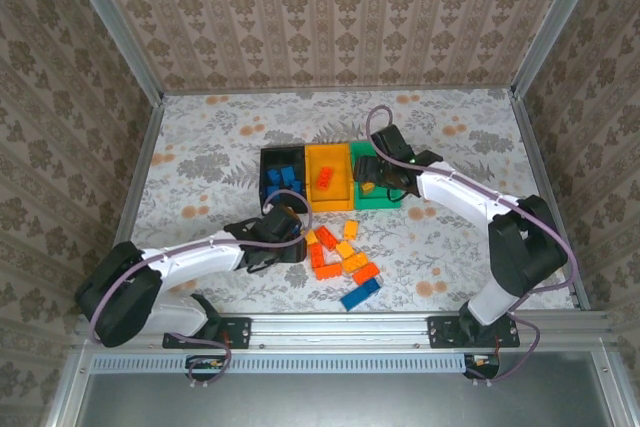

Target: Sort the legos into containers by color

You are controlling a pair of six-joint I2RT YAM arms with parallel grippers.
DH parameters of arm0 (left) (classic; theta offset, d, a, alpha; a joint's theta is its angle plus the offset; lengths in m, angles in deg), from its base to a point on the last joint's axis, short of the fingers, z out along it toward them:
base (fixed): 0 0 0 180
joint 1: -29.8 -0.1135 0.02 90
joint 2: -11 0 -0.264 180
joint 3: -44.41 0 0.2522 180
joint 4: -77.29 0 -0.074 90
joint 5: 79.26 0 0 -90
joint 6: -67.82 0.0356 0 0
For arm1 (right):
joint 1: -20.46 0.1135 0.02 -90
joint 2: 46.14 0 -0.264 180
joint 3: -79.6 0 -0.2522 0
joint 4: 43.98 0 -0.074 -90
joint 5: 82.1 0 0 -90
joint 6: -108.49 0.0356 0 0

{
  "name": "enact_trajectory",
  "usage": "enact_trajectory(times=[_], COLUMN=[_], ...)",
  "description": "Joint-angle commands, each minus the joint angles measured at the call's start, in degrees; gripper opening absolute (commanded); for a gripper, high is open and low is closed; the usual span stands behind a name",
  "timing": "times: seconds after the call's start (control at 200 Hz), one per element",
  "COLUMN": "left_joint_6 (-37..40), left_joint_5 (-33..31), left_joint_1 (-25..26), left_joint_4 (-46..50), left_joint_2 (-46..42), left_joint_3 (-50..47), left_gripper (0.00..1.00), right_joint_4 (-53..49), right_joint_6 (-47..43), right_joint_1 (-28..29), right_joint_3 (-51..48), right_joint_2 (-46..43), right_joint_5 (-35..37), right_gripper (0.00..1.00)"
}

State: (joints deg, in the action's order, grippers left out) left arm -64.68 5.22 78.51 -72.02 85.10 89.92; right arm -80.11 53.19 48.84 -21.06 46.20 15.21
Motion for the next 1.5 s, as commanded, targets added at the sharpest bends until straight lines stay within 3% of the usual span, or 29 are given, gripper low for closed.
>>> enact_trajectory(times=[0.0,0.145,0.275,0.355,0.63,0.825,1.09,1.385,1.495], left_joint_6=[-2.03,-2.19,-0.85,-0.47,2.85,2.28,0.87,-1.19,1.85], left_joint_5=[-3.84,-4.85,-3.23,-3.03,-4.81,-7.33,-6.64,-6.25,-5.30], left_joint_1=[-1.41,-2.04,-1.67,-1.54,-1.82,-2.32,-2.30,2.67,2.71], left_joint_4=[7.01,12.12,10.49,6.50,-5.04,-4.45,-2.94,11.87,12.87], left_joint_2=[-3.74,-11.98,-14.61,-12.76,1.43,4.78,0.54,-14.77,-14.19], left_joint_3=[-2.83,-3.97,-3.30,-2.97,0.95,0.44,-3.24,0.17,7.02], left_gripper=[0.62,0.62,0.80,0.88,0.87,0.64,0.35,0.29,0.29], right_joint_4=[1.17,1.78,2.13,2.01,1.43,1.48,2.15,2.85,3.68], right_joint_6=[0.60,0.77,0.82,0.70,0.24,0.12,0.23,1.27,2.27], right_joint_1=[0.03,0.05,0.01,0.00,-0.43,-0.78,-0.87,-0.87,-0.87], right_joint_3=[-1.60,-2.87,-3.33,-3.36,-4.31,-5.41,-5.71,-9.47,-12.49], right_joint_2=[-2.61,-3.97,-4.85,-5.30,-7.45,-9.31,-9.89,-12.19,-15.68], right_joint_5=[0.42,0.18,-0.10,0.14,0.34,0.33,0.07,-0.43,-0.89], right_gripper=[0.78,0.78,0.78,0.79,0.79,0.79,0.79,0.79,0.79])
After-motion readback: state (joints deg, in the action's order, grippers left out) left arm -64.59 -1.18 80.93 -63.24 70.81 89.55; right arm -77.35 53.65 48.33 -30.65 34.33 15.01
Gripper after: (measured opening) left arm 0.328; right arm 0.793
